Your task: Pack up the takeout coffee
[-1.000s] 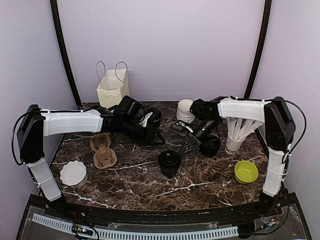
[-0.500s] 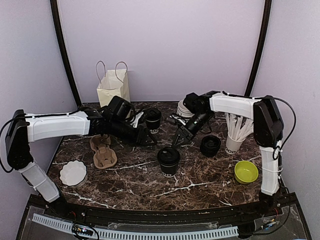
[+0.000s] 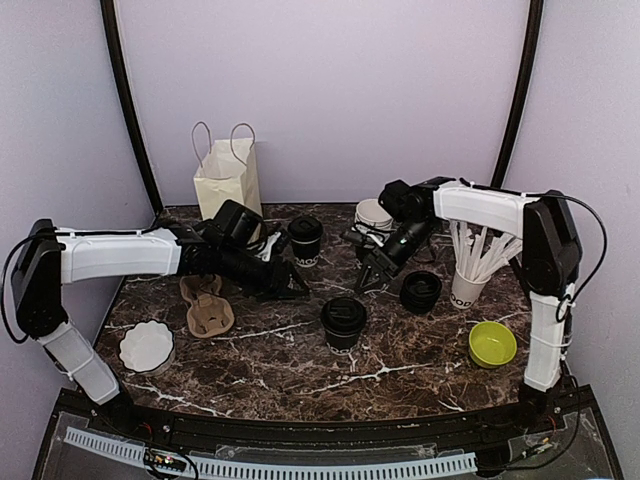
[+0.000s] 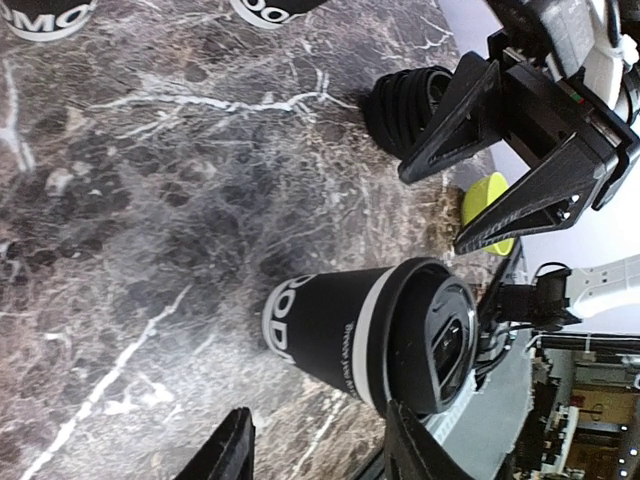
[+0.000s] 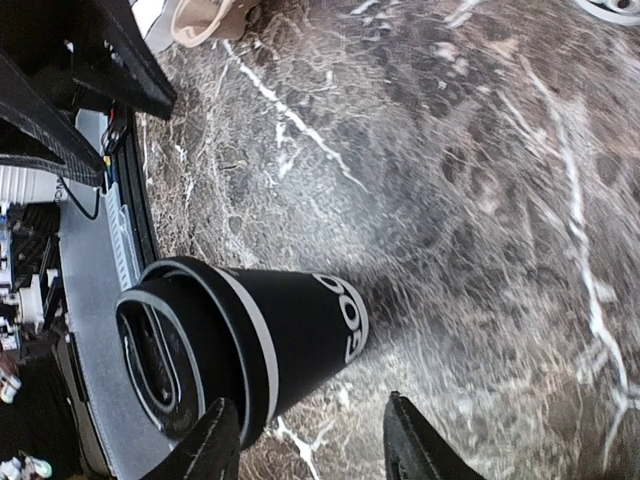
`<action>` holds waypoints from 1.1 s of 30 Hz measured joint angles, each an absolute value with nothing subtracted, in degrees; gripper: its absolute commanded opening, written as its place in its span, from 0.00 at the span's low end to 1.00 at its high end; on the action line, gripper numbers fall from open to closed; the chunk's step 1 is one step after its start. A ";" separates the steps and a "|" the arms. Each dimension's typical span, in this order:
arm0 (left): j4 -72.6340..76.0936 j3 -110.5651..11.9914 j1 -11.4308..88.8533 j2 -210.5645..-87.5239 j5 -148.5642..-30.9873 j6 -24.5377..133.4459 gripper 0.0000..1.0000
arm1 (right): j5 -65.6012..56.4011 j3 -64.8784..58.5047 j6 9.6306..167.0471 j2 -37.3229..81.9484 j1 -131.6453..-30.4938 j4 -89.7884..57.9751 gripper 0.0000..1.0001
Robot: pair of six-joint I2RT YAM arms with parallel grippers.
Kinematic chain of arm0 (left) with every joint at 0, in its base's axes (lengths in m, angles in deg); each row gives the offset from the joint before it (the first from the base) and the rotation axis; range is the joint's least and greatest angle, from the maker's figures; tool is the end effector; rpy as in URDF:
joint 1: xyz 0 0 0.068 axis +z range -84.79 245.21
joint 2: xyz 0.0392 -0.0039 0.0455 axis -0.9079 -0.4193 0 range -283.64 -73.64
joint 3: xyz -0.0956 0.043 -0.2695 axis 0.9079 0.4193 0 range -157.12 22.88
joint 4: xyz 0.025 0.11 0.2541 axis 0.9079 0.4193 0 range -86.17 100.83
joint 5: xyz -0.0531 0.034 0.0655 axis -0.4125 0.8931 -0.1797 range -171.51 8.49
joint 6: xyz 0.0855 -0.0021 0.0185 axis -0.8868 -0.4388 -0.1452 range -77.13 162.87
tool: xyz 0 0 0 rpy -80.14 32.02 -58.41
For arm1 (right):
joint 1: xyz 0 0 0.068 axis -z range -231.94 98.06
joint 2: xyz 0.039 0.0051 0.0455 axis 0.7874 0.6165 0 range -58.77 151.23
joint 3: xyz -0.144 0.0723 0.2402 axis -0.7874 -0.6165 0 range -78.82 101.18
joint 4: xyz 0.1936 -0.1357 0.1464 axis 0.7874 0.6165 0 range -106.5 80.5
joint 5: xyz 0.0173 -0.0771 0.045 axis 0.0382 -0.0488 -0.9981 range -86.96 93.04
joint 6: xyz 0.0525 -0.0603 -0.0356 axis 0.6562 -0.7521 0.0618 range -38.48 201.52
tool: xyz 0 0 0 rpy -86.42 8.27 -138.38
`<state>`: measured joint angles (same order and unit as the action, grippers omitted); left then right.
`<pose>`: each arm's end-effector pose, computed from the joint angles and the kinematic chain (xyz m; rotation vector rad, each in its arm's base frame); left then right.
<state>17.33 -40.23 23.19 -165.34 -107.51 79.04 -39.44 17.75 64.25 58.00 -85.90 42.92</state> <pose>0.2702 -0.2891 0.2249 0.3867 2.5033 -1.1574 0.3336 0.2878 0.2009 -1.3276 2.5351 1.1375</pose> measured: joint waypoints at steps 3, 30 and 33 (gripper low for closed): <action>15.54 -39.90 23.19 -166.21 -109.59 80.37 0.46 | -38.72 15.13 64.90 54.66 -84.26 42.11 0.56; 7.01 -37.61 21.99 -171.87 -118.66 87.15 0.37 | -45.40 -0.52 66.45 47.36 -86.82 37.26 0.58; 6.77 -37.61 21.79 -172.29 -119.05 87.19 0.37 | -45.36 -0.52 66.63 47.66 -86.82 37.21 0.57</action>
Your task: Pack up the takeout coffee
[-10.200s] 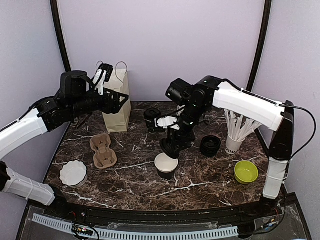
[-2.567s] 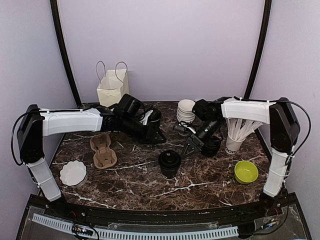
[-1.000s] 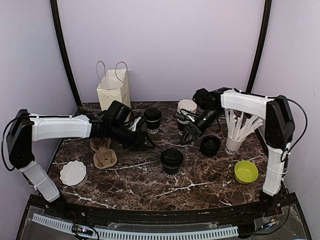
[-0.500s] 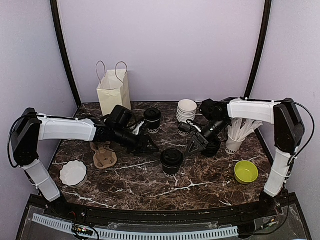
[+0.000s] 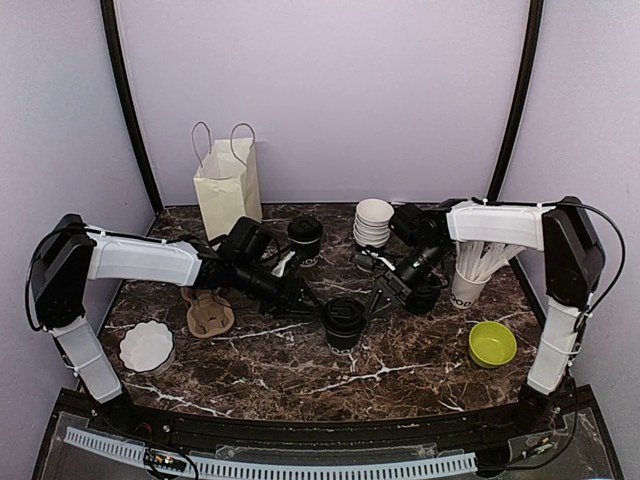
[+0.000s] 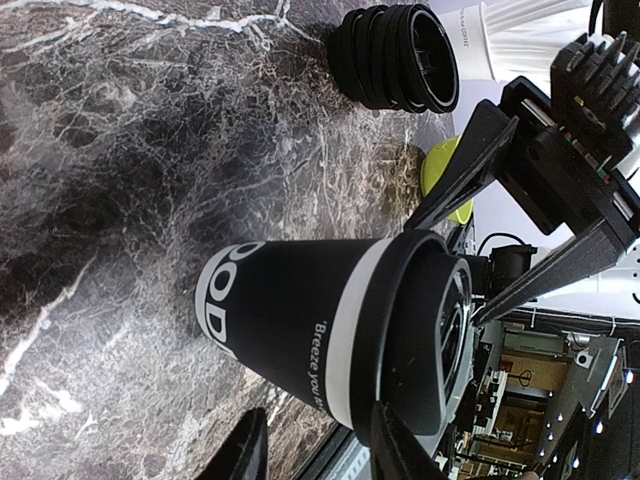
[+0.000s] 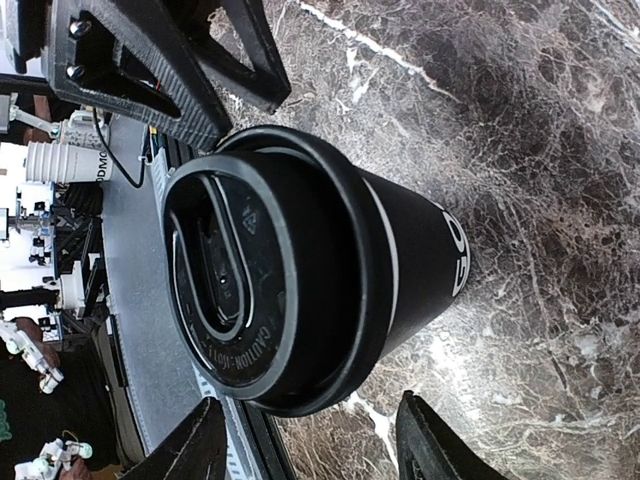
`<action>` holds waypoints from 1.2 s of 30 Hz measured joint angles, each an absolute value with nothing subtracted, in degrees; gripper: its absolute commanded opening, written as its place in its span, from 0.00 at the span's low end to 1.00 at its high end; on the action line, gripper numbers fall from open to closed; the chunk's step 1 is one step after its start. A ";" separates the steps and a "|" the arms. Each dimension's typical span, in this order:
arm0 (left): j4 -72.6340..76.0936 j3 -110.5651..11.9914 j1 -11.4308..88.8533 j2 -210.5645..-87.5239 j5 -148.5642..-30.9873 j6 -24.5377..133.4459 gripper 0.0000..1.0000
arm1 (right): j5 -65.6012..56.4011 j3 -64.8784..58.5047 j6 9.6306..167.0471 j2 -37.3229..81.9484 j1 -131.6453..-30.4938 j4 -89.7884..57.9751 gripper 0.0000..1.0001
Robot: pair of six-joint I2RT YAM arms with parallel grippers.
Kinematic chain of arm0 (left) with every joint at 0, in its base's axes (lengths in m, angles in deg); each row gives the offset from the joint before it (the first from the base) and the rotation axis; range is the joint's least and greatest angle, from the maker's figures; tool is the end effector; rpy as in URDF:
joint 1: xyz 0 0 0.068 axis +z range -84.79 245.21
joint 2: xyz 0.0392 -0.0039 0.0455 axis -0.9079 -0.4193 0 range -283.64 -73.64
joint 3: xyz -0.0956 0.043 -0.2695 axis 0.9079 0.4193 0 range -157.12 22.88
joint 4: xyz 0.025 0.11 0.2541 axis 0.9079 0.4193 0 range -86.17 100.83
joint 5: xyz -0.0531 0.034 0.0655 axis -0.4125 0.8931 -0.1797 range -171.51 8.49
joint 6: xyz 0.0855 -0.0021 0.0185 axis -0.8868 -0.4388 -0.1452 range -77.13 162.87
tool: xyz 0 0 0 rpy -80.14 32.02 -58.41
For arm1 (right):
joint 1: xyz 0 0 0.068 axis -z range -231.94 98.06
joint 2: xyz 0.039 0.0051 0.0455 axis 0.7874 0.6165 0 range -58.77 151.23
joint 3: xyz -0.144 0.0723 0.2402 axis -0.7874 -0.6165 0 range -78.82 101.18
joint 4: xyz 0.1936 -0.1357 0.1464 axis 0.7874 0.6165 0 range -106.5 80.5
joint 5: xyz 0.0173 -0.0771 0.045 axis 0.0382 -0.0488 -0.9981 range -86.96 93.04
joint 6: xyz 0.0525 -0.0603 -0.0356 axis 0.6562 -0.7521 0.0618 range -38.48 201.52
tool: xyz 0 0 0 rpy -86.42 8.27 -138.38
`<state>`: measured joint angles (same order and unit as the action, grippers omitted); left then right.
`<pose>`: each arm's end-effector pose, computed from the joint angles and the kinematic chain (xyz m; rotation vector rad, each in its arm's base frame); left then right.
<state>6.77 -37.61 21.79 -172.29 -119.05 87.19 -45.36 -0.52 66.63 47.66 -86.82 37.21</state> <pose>0.2638 -0.3146 0.1870 0.3782 2.5818 -1.4443 0.2763 0.2633 0.1878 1.2803 -2.5428 -1.2946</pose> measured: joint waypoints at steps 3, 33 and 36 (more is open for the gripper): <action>6.66 -37.61 21.68 -172.33 -119.29 87.21 0.37 | -45.32 -0.52 66.83 47.99 -86.82 37.15 0.57; 8.92 -38.96 21.44 -174.39 -119.62 84.61 0.34 | -46.10 1.21 69.03 52.14 -86.42 39.33 0.49; 9.99 -39.29 21.42 -174.58 -119.23 83.10 0.32 | -46.17 1.60 69.75 52.60 -86.55 39.86 0.47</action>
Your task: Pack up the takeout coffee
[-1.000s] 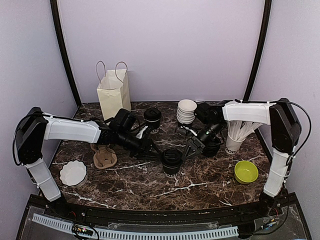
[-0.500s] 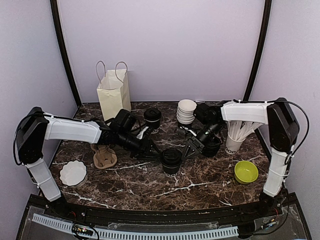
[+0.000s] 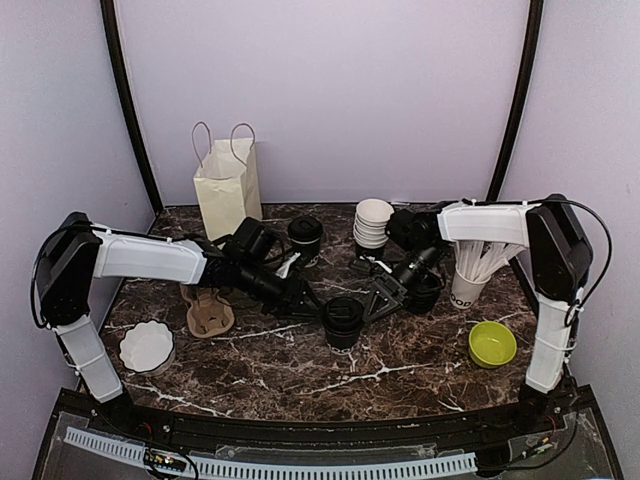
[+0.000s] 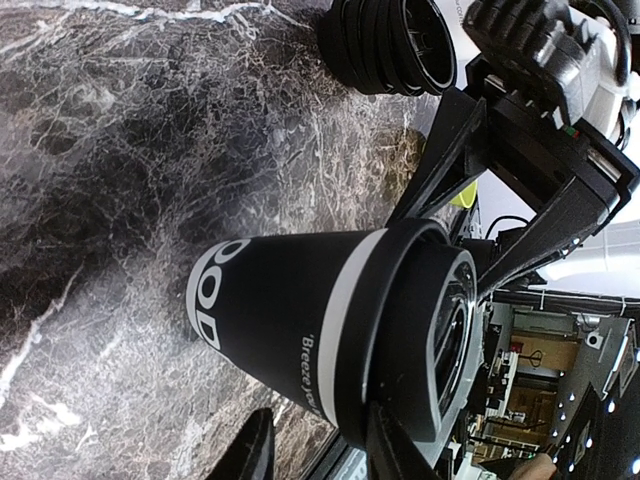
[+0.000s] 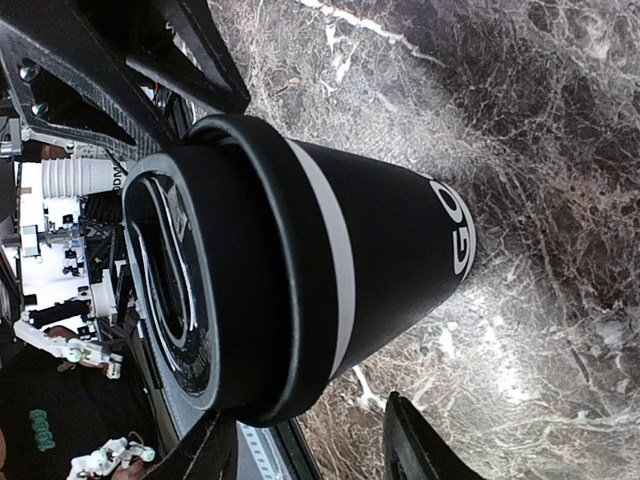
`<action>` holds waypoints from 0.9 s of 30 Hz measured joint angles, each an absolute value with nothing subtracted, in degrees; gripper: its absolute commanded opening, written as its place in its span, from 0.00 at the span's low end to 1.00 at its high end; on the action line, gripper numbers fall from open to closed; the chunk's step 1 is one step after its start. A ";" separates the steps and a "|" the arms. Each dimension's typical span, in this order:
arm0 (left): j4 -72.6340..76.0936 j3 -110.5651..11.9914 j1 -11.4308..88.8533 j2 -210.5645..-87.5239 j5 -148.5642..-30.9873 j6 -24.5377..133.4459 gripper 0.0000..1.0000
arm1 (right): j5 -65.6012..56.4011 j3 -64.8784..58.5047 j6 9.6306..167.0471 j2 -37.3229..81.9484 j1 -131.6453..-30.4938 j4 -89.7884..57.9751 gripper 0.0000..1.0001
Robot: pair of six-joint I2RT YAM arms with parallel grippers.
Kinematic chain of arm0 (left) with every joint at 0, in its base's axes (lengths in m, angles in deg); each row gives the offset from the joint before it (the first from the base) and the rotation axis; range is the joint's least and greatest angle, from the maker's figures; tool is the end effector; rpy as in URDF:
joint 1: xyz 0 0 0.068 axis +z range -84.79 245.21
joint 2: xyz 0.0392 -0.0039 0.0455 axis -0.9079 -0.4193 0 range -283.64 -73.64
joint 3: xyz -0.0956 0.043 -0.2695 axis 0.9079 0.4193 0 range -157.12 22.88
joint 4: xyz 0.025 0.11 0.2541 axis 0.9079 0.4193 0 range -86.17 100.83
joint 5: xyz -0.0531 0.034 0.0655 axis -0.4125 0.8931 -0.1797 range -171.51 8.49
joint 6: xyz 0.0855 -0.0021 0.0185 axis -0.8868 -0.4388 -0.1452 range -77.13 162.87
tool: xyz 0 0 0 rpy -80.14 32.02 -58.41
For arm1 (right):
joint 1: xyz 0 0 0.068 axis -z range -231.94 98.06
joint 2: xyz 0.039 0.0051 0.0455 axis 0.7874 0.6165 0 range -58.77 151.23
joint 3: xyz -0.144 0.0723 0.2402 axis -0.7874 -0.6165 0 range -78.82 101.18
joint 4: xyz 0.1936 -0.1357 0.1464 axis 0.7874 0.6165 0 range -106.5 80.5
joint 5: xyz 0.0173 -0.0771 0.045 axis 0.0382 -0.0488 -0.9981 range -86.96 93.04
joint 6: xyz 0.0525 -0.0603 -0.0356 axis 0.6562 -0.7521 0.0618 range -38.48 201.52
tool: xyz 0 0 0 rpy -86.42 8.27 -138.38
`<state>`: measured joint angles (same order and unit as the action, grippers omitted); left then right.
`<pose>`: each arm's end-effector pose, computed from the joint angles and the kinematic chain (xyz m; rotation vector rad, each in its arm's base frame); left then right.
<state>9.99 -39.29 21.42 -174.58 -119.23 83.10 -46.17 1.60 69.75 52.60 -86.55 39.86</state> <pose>0.2642 -0.3189 0.1760 0.4544 2.6176 -1.3981 0.2830 0.2666 0.1669 1.1098 -2.5151 -1.2467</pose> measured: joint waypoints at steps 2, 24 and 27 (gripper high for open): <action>10.14 -39.31 21.38 -174.63 -119.08 82.27 0.32 | -46.08 2.26 69.95 53.11 -86.79 40.69 0.46; 18.66 -45.28 19.91 -172.29 -109.57 79.23 0.51 | -42.41 9.05 58.26 51.34 -88.41 45.54 0.64; 19.43 -48.32 19.91 -171.17 -107.95 79.06 0.53 | -41.95 11.02 56.22 50.09 -88.39 47.33 0.64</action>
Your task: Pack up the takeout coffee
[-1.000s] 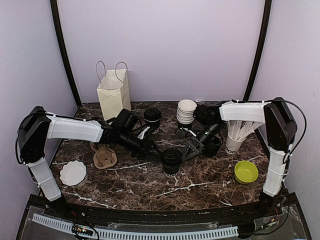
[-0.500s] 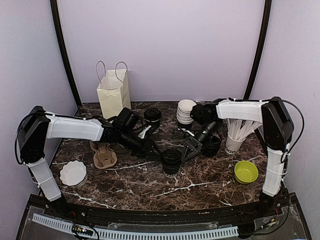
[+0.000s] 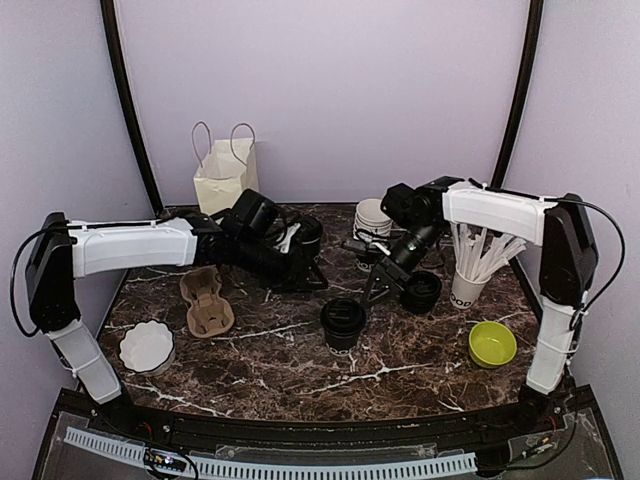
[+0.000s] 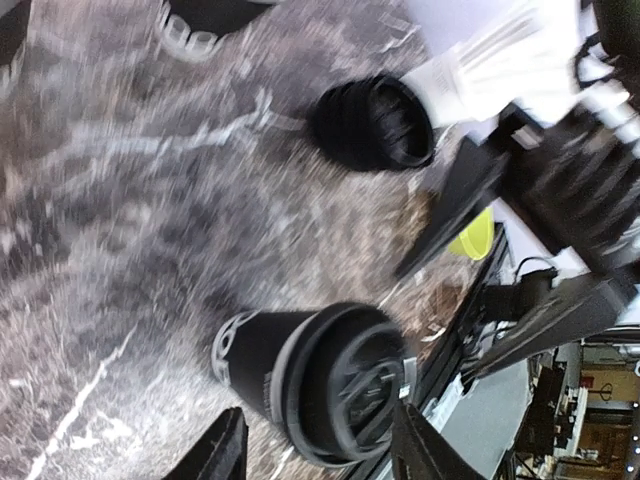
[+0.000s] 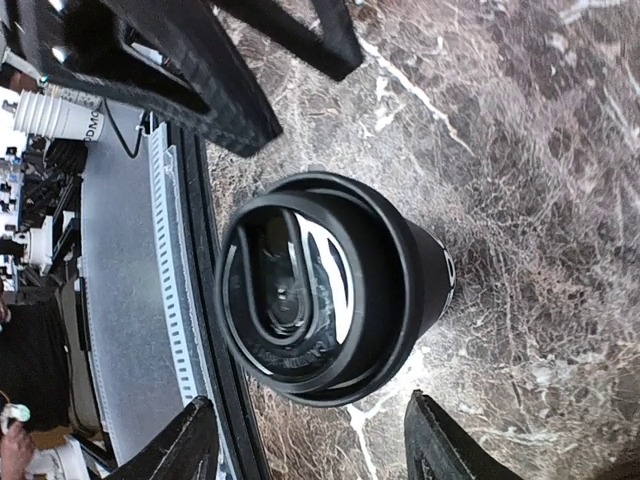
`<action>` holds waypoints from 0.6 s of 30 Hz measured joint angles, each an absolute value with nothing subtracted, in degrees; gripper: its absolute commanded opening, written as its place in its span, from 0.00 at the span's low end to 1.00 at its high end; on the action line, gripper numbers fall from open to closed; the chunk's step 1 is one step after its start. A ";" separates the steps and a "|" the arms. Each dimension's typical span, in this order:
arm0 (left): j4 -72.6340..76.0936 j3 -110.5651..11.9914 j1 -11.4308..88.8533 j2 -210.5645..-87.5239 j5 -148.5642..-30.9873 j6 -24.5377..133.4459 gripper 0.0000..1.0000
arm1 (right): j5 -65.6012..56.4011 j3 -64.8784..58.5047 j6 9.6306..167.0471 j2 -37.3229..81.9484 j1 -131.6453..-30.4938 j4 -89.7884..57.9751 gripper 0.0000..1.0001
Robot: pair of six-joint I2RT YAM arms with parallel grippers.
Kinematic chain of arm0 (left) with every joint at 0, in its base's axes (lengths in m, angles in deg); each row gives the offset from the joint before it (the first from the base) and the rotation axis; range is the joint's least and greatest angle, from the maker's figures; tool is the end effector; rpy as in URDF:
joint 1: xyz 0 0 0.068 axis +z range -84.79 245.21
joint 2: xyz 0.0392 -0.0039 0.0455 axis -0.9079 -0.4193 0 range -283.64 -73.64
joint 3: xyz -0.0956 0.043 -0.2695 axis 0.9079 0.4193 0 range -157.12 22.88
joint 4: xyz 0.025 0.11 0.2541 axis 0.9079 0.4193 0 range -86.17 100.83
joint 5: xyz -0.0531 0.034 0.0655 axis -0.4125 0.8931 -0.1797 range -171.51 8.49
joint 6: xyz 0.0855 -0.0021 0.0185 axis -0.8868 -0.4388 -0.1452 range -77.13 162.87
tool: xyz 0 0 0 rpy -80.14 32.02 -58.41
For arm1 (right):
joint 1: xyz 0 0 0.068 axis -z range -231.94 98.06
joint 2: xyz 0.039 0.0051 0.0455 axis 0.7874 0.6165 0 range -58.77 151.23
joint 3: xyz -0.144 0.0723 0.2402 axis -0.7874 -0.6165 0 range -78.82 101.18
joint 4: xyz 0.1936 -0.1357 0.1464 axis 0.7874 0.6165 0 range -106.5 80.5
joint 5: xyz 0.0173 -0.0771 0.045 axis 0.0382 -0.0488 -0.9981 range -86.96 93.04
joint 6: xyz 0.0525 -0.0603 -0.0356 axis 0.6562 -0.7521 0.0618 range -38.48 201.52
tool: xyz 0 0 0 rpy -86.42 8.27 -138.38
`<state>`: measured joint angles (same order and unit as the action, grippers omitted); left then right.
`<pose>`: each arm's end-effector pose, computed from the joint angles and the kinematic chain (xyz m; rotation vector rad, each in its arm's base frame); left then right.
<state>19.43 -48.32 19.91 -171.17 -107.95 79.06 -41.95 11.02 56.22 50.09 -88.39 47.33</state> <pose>0.2748 -0.3267 0.2334 0.4660 2.5053 -1.1888 0.2850 0.2786 0.2226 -1.5314 2.4168 1.1962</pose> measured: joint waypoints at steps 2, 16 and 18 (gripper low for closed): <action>19.54 -50.63 19.91 -169.34 -107.16 77.64 0.58 | -41.67 12.84 54.85 49.63 -88.39 48.58 0.64; 28.46 -62.87 12.20 -162.10 -100.69 35.67 0.83 | -32.57 10.69 57.03 23.36 -74.14 31.09 0.99; 31.71 -67.29 11.85 -164.81 -100.96 31.37 0.84 | -33.14 10.74 59.50 21.81 -69.15 27.27 0.99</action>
